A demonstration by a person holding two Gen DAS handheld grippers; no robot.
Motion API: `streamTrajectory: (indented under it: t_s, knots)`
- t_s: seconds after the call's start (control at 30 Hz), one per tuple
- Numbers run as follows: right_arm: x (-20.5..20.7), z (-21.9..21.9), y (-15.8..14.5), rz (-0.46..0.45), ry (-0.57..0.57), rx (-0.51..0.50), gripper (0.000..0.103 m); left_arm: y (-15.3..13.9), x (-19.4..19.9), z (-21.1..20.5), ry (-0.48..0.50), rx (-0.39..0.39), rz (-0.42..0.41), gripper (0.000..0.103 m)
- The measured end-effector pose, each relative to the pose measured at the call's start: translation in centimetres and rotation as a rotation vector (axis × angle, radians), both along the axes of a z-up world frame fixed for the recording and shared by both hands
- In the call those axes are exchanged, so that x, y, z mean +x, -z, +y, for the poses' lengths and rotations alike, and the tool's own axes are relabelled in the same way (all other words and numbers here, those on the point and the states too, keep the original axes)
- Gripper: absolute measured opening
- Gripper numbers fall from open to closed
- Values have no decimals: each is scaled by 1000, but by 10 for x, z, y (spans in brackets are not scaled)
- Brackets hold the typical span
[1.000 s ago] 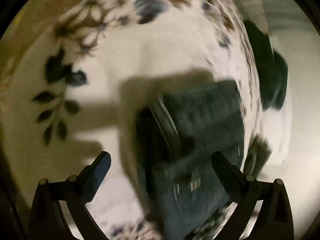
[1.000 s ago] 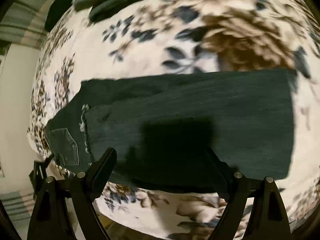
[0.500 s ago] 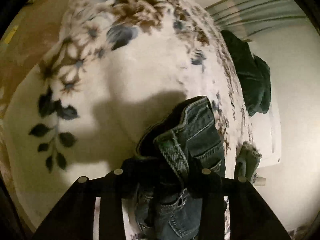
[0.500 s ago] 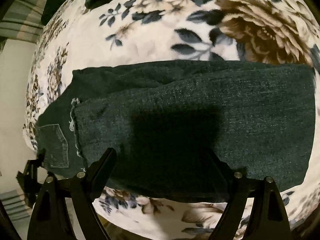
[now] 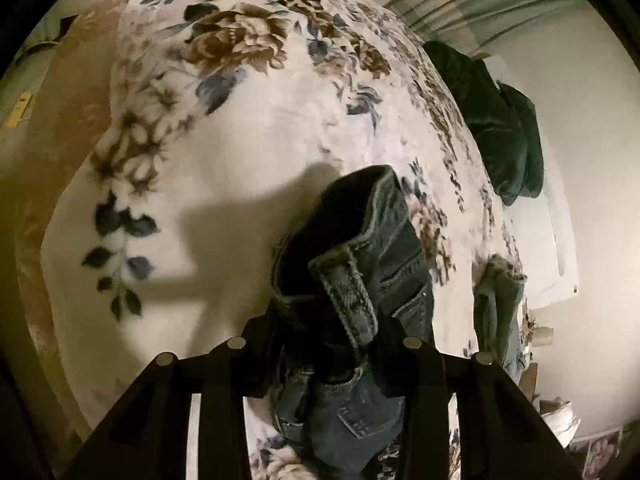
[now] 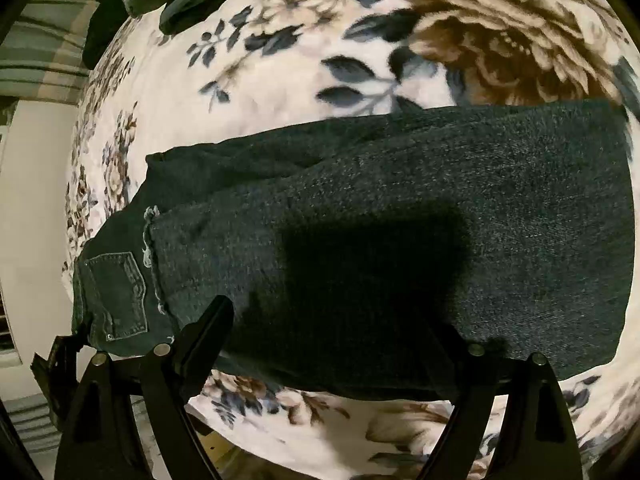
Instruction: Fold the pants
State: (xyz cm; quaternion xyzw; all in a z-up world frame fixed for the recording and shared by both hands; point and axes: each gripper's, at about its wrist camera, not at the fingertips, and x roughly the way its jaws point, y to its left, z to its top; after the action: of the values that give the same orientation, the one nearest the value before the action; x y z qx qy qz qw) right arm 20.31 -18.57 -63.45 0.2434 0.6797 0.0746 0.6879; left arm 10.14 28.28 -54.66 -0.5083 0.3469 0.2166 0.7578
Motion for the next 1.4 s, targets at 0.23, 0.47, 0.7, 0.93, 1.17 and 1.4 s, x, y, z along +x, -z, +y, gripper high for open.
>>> streamTrajectory:
  t_s: [0.23,0.47,0.7,0.93,1.17,1.4]
  knots:
    - [2,-3,0,3,-9,14,89,30,18,21,-45,-21,17,43]
    - [4,-4,0,7,-18,33,89,57,25,37,-56,-106,-71,29]
    - [-2,-26,-18,-44,20,52,89,-84,31,-39,206,169,-215,25]
    - [-23,-81,-43,-97,116,68,89,-138,54,-181,502,246,-165,25]
    - [-53,-165,-57,-121,222,20,89,-95,68,-337,730,180,-36,25]
    - [-74,-246,-51,-87,313,-43,89,-18,67,-444,946,163,169,26]
